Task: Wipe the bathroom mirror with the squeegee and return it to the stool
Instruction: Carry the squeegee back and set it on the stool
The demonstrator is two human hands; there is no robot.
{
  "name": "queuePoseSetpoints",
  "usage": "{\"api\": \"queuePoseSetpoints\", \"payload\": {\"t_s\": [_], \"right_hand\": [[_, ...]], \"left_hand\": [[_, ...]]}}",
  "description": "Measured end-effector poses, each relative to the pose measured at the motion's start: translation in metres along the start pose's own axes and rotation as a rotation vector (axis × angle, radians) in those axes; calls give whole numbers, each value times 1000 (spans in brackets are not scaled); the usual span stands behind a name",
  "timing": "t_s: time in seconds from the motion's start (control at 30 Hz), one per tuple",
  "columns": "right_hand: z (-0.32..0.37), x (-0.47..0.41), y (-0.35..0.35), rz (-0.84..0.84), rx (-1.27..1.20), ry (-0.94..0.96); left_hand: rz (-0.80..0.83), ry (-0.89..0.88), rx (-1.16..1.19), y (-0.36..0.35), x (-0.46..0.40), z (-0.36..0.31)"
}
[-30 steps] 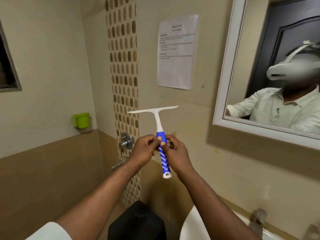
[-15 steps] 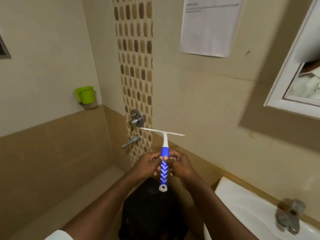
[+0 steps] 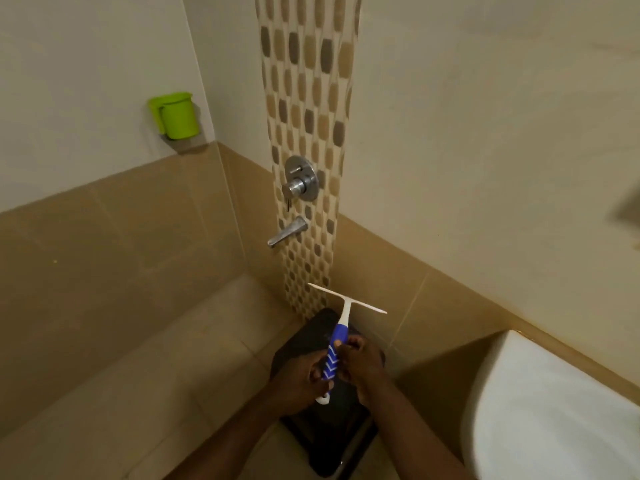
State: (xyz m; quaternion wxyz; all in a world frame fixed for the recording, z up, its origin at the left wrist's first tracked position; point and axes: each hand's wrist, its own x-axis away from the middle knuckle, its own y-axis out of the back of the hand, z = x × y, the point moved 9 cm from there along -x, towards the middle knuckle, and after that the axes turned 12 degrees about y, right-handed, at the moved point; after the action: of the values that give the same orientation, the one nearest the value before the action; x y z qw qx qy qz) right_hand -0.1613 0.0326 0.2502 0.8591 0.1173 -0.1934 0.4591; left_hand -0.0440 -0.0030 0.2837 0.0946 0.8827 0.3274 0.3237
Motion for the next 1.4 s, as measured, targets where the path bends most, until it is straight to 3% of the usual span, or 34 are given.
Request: {"api": "queuePoseSetpoints", "payload": {"t_s": [0.23, 0.47, 0.87, 1.1, 1.4], "right_hand": [[-69, -28, -18, -37, -23, -176], [-107, -59, -14, -126, 6, -218], [-168, -114, -19, -181, 18, -244], [-205, -156, -28, -139, 5, -329], [-239, -200, -41, -93, 29, -367]], "left_hand": [[53, 180, -85, -16, -38, 66], [41, 163, -196, -25, -64, 107], [-91, 301, -307, -39, -110, 180], [-135, 333, -323, -46, -145, 214], [-206, 388, -516, -49, -182, 242]]}}
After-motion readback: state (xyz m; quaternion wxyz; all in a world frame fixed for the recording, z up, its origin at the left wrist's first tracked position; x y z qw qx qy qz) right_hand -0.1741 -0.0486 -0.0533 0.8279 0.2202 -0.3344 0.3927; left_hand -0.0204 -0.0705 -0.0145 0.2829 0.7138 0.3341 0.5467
